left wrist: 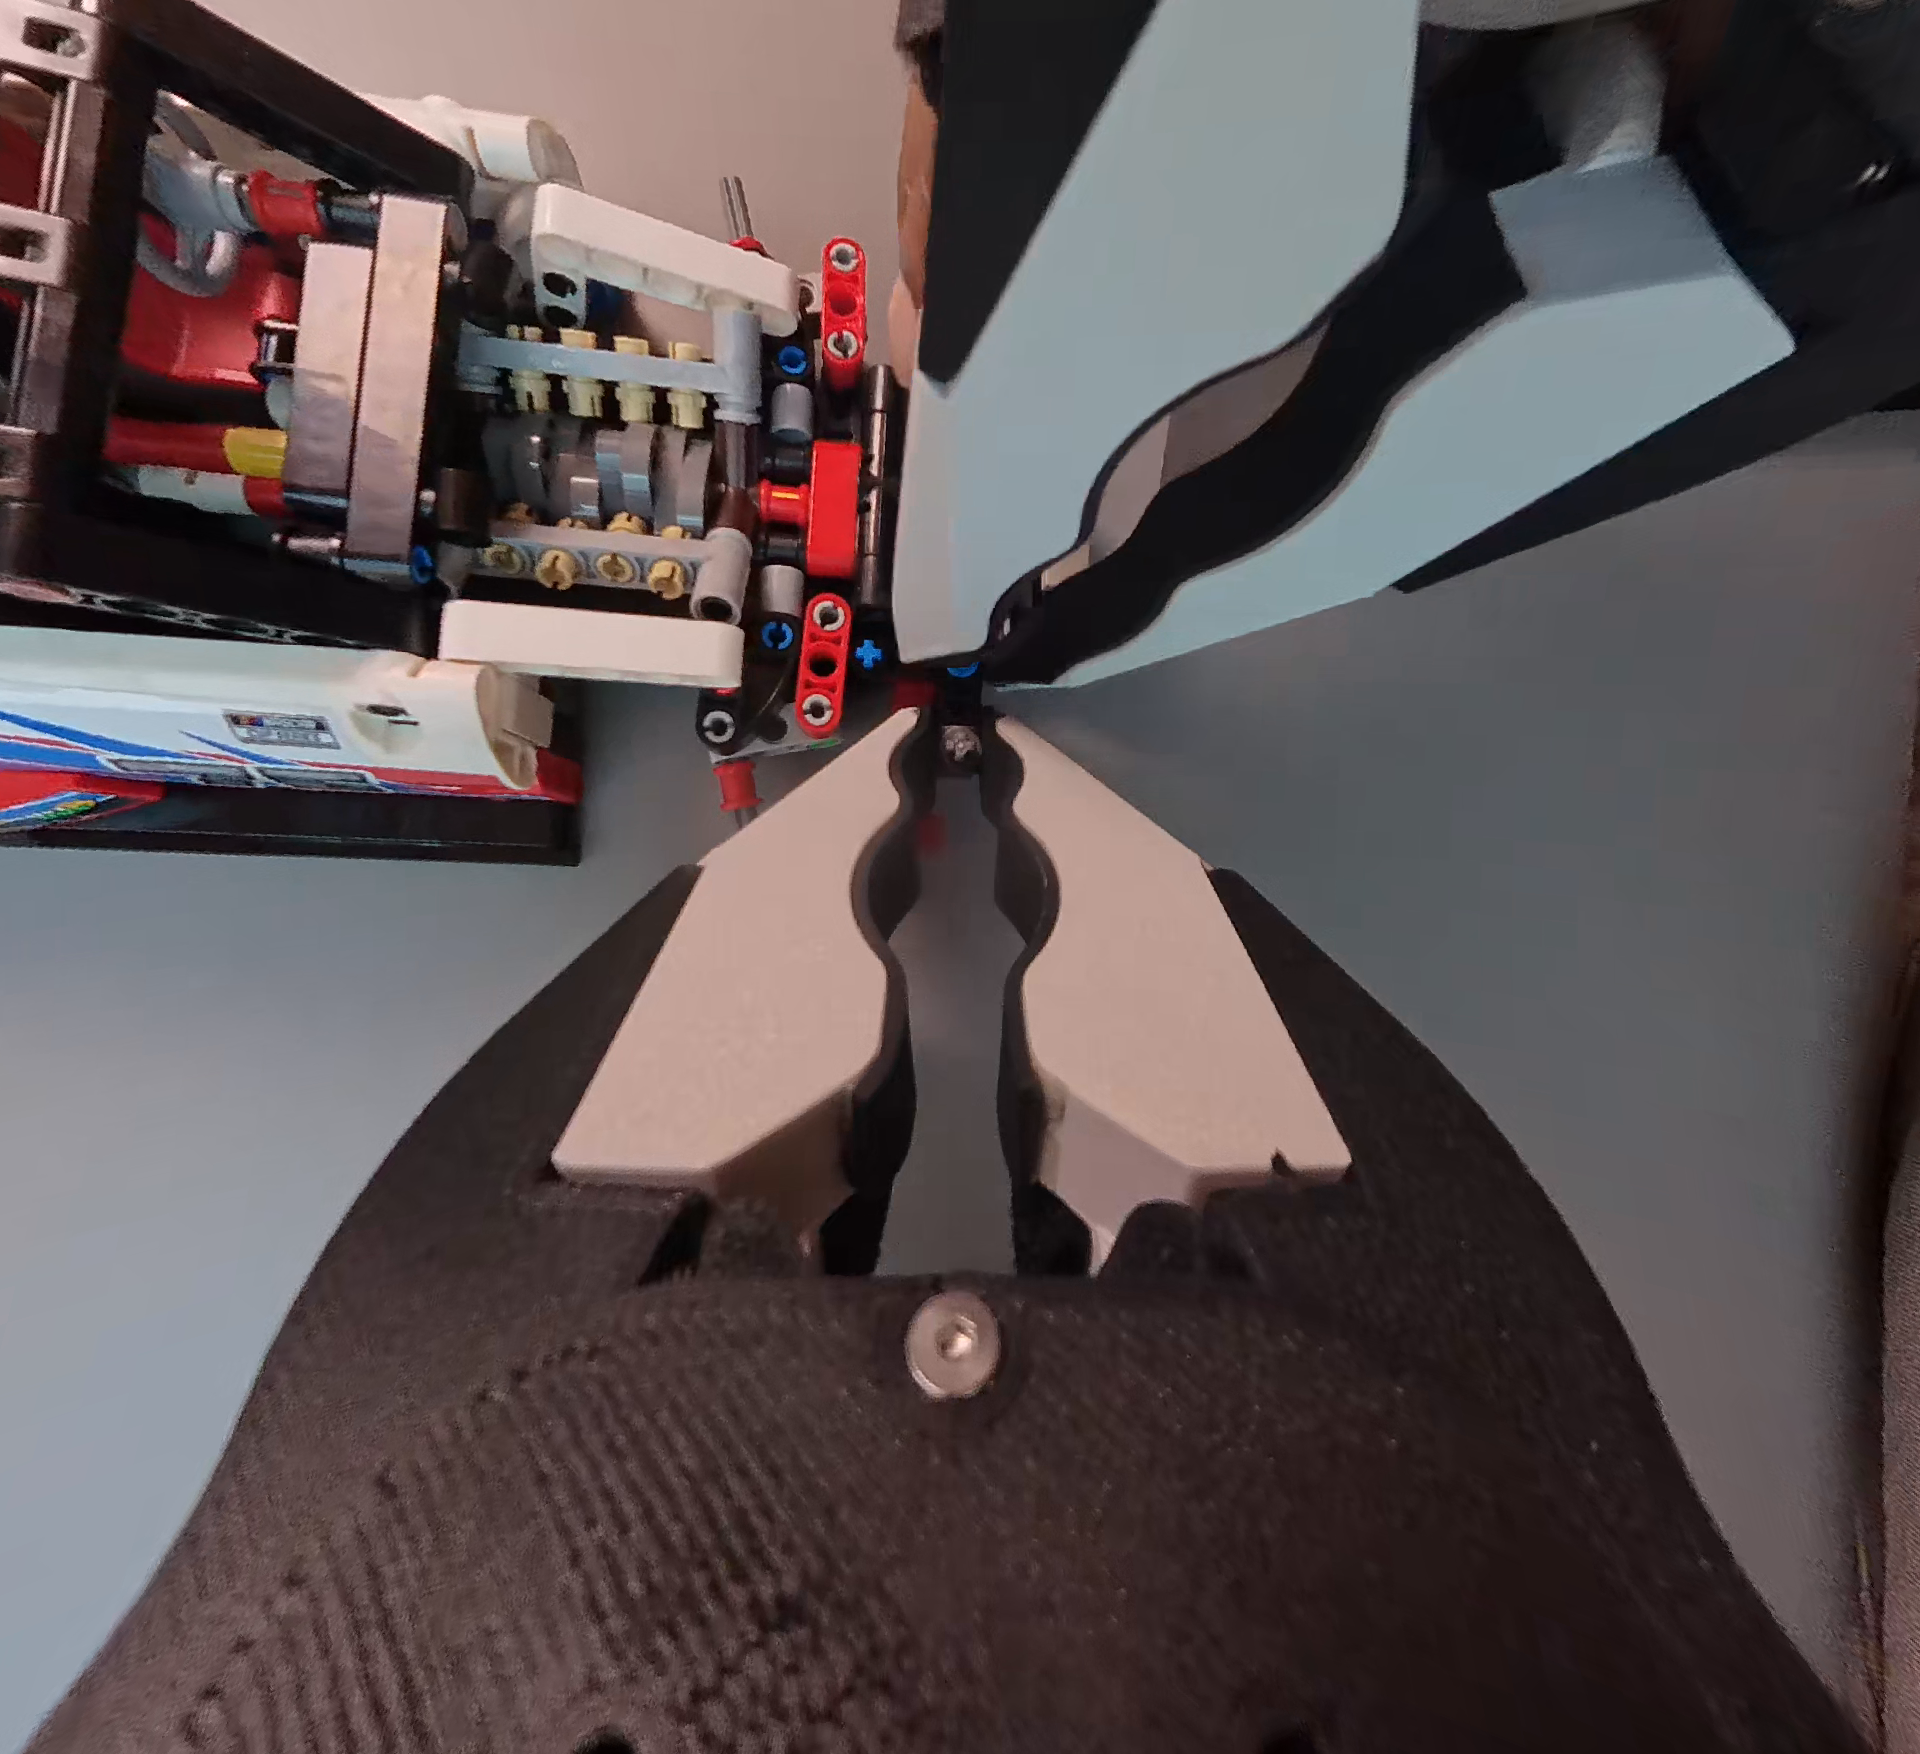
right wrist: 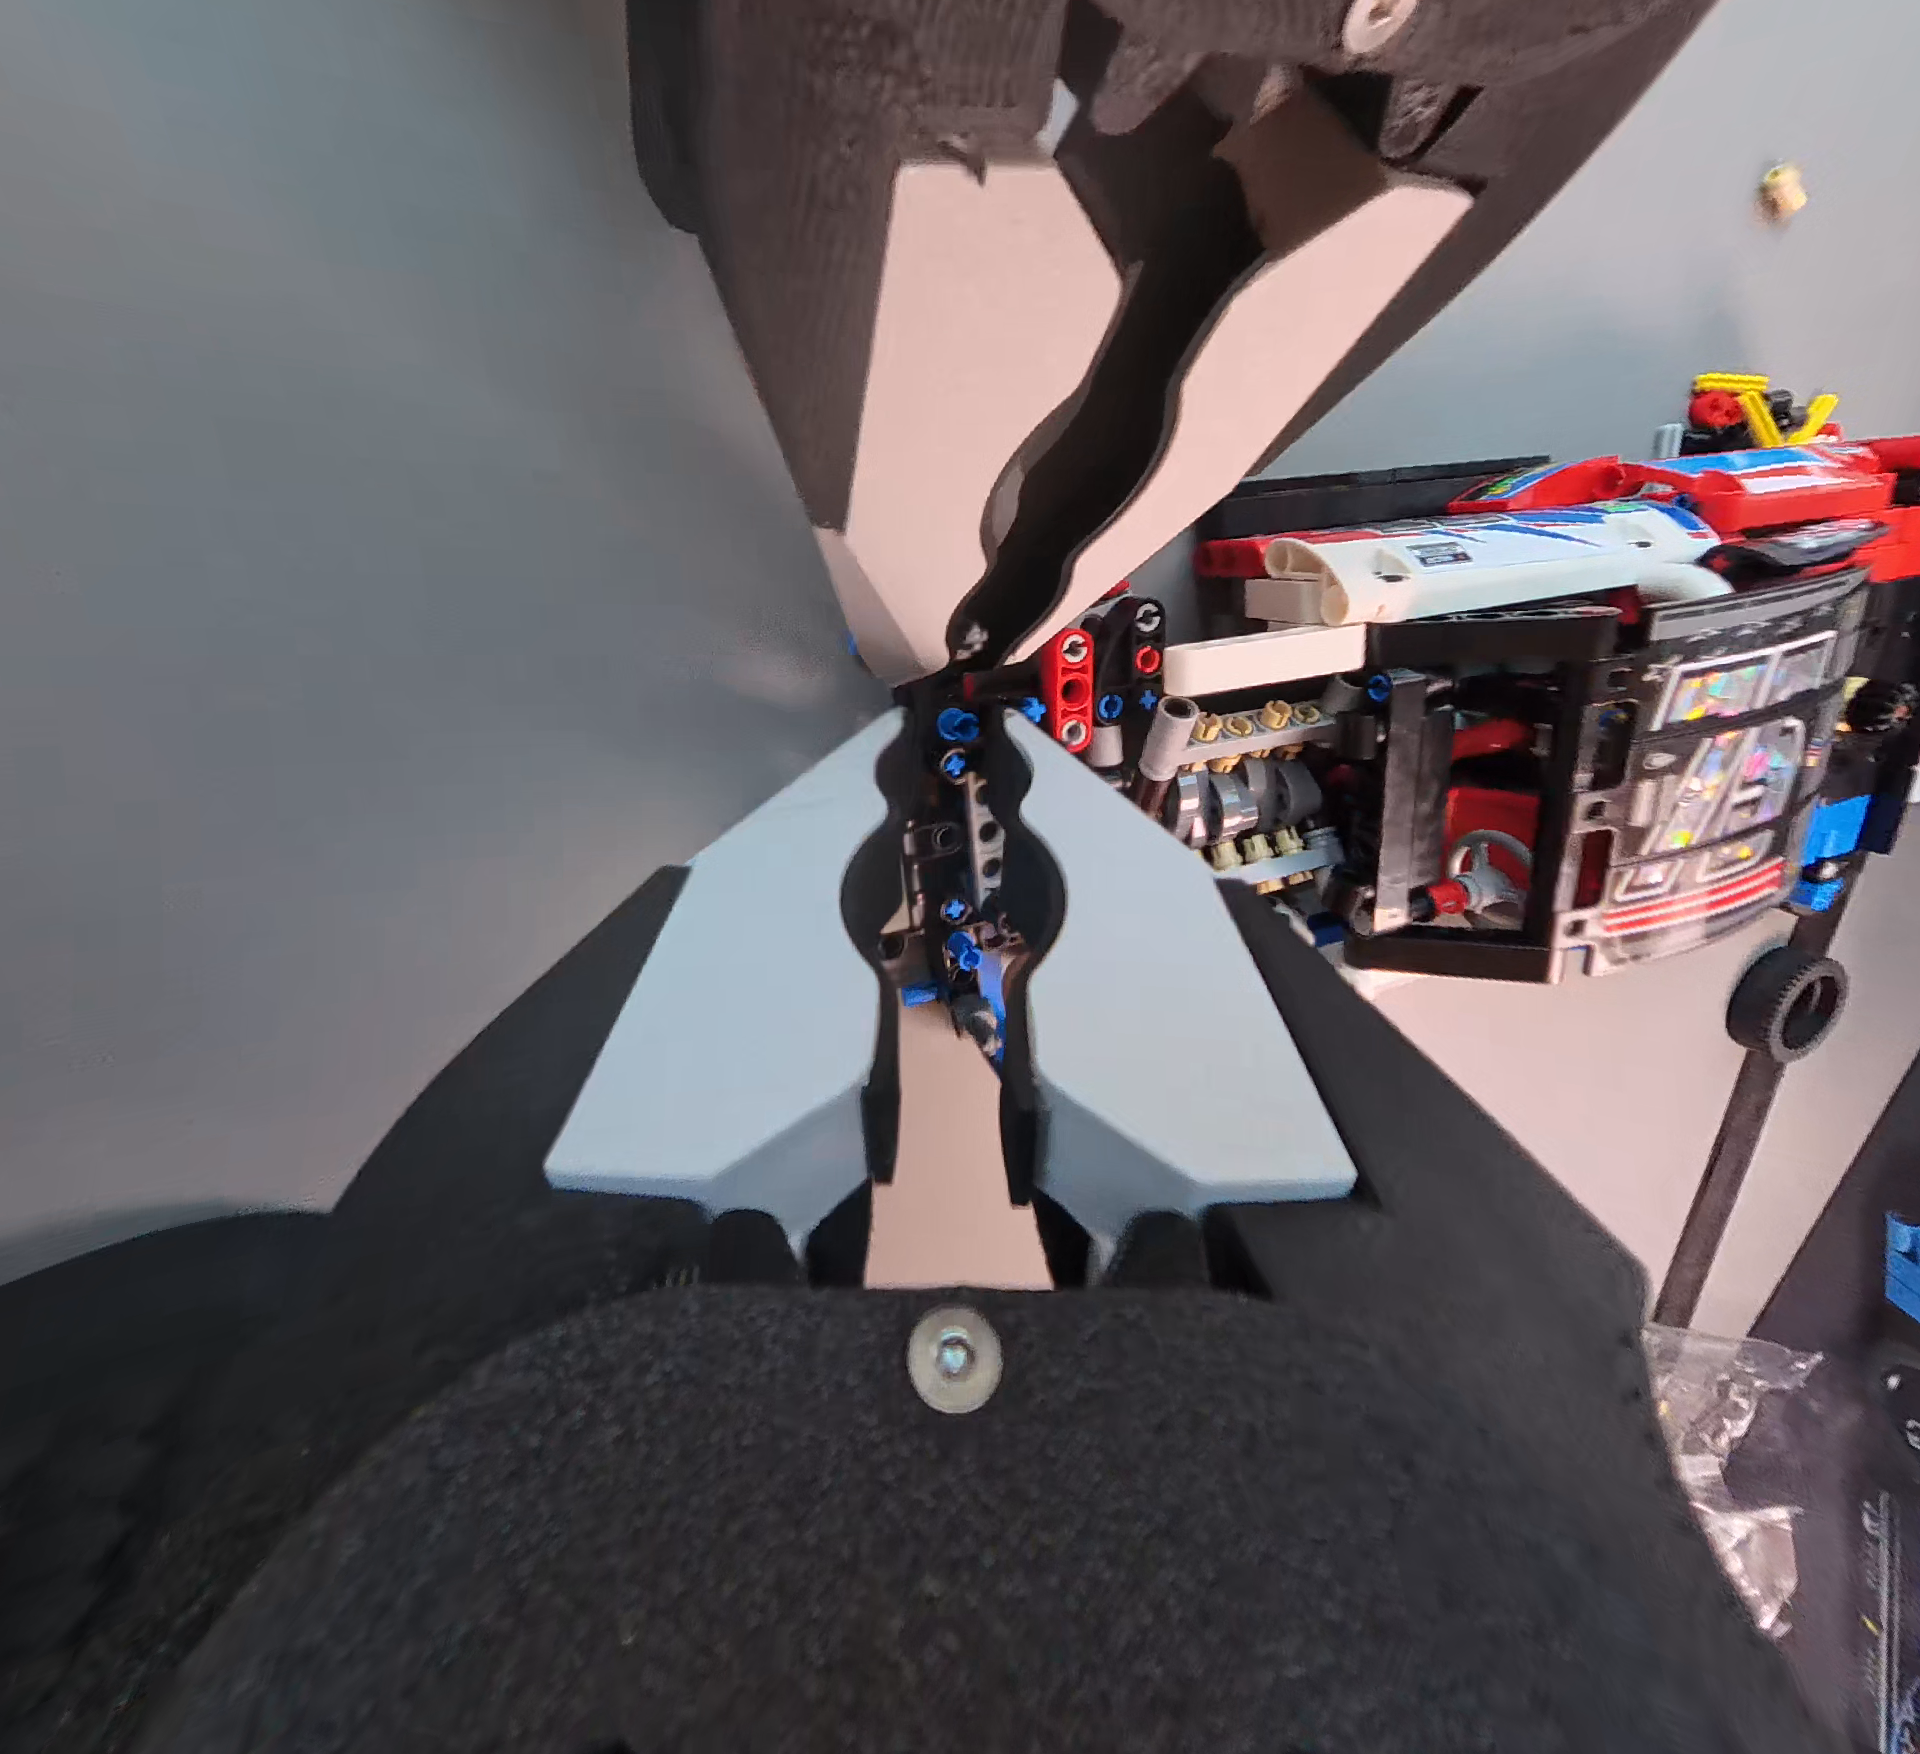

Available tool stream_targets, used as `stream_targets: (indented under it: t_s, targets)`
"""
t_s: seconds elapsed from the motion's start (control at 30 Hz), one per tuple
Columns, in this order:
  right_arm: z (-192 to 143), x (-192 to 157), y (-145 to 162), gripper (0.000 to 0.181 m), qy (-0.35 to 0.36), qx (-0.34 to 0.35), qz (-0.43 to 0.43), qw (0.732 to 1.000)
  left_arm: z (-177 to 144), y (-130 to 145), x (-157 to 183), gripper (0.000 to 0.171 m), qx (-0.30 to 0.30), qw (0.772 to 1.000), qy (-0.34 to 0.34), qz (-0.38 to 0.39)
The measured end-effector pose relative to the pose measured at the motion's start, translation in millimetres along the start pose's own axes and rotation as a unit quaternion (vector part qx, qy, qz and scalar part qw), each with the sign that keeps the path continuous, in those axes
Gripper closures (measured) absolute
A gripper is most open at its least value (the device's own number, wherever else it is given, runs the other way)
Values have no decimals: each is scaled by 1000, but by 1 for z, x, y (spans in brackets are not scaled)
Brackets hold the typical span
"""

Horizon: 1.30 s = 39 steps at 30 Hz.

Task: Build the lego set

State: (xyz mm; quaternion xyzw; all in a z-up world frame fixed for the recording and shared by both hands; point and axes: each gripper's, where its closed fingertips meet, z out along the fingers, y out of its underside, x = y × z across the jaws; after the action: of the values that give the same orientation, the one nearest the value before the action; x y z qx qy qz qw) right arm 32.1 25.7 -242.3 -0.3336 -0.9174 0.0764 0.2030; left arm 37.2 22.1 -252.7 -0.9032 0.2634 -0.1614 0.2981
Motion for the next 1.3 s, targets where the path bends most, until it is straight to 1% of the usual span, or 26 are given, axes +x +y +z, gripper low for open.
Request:
stream_targets:
  t_s: [0.2,0.4,0.47,0.67,0.77,0.83,1.07,1.17,1.23,1.3]
  targets:
    - [1,-1,1,174,-29,4,18,999,1,-1,0,166,2,1000,-16,17]
    - [3,-3,0,174,-32,11,29,999,-3,2,-1,163,42,999,-22,23]
    - [3,-3,0,174,-36,20,41,998,0,0,0,166,55,998,-23,26]
    - [3,-3,0,174,-47,39,71,996,0,0,0,166,46,998,-22,31]
    - [3,-3,-1,174,-42,47,85,994,0,1,0,165,31,999,-21,27]
    - [2,-2,-2,173,-23,45,71,996,0,0,0,165,23,999,-24,29]
    - [3,-1,0,172,28,-22,-10,999,1,0,0,165,35,999,-20,18]
    - [4,0,-1,171,49,-15,-30,998,0,0,-1,165,49,999,-9,8]
    - [4,-1,-2,168,59,-6,-37,998,-1,1,-1,165,53,999,-5,5]
    - [3,2,-2,164,85,-4,-48,995,-1,0,-1,165,55,998,-7,6]
